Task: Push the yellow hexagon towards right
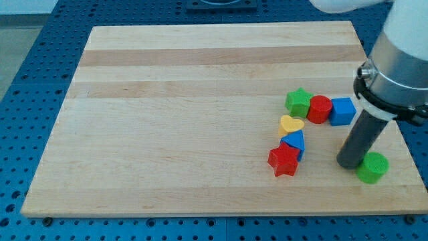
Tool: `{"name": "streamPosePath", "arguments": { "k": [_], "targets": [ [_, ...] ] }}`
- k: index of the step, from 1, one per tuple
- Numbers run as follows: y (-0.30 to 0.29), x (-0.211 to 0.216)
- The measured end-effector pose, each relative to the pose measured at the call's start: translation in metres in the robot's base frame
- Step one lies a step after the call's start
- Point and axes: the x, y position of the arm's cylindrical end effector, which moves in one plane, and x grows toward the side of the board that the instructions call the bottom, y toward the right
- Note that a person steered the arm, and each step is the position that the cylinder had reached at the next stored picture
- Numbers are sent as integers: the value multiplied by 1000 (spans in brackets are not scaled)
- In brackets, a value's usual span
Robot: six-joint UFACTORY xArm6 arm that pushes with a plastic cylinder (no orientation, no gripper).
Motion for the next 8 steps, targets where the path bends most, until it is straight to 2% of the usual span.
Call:
{"name": "streamPosePath", "arguments": {
  "k": [6, 8],
  "targets": [
    [-21, -10],
    [-34, -33]
  ]
}}
